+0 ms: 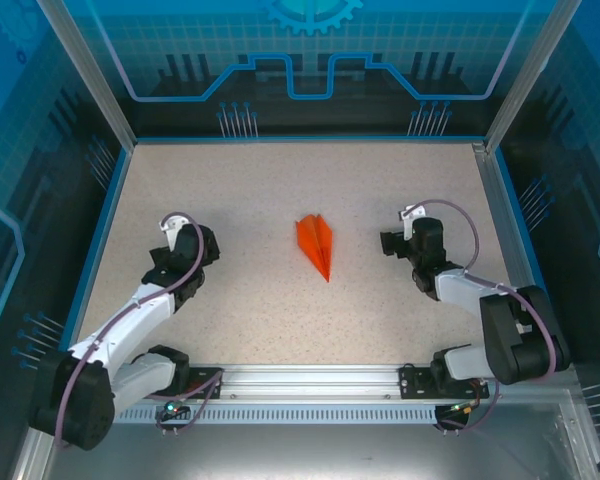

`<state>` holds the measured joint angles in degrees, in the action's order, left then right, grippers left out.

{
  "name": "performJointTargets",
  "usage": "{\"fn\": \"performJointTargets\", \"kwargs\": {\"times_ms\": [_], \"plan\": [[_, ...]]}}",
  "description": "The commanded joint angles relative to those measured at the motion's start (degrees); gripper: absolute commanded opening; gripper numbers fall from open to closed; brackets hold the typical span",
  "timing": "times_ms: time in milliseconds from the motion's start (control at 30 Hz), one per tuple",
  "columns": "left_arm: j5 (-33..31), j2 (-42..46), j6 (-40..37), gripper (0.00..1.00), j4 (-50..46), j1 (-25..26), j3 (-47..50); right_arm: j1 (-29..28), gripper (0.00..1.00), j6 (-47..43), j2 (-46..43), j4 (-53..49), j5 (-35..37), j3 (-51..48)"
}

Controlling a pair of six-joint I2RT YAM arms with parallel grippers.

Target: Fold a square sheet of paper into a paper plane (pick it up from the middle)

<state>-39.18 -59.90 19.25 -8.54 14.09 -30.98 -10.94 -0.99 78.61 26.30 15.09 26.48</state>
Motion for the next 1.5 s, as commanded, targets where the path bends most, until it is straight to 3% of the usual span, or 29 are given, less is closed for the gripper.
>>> {"fn": "performJointTargets", "kwargs": {"times_ms": [0,33,133,533,633,700,733,767,1467], "plan": [[2.46,-1.54,-10.19,0.99,17.11,-2.36,3.95,3.07,0.99,-3.34,2.89,20.29,-7.28,-5.71],[4.62,-2.35,-10.72,0.98,20.87,-3.71,5.37,4.83,0.99,-1.56,5.16,24.68,-8.67,-7.06],[9.47,-5.94,-10.95,0.99,29.77,-6.77,7.93,6.14,0.99,-1.09,7.4,18.26,-11.74,-2.63],[22.6,-21.47,-19.33,0.99,52.05,-9.41,8.4,7.33,0.99,0.2,7.53,17.02,-11.56,-1.93],[25.74,-28.43,-20.71,0.99,63.89,-9.83,11.09,7.03,0.99,0.15,7.52,17.29,-10.91,-2.0],[25.86,-26.97,-19.66,0.99,58.7,-10.12,9.81,7.18,0.99,0.16,7.6,17.08,-11.37,-1.91],[22.1,-27.98,-18.08,0.98,58.9,-10.45,8.84,7.49,0.99,0.21,7.55,16.94,-11.97,-1.79],[23.92,-26.8,-16.51,0.98,55.6,-12.02,8.5,7.51,0.99,0.22,7.52,16.94,-11.93,-1.8],[23.62,-27.11,-16.61,0.98,56.83,-11.98,8.81,7.51,0.99,0.27,7.52,16.93,-12.1,-1.84]]}}
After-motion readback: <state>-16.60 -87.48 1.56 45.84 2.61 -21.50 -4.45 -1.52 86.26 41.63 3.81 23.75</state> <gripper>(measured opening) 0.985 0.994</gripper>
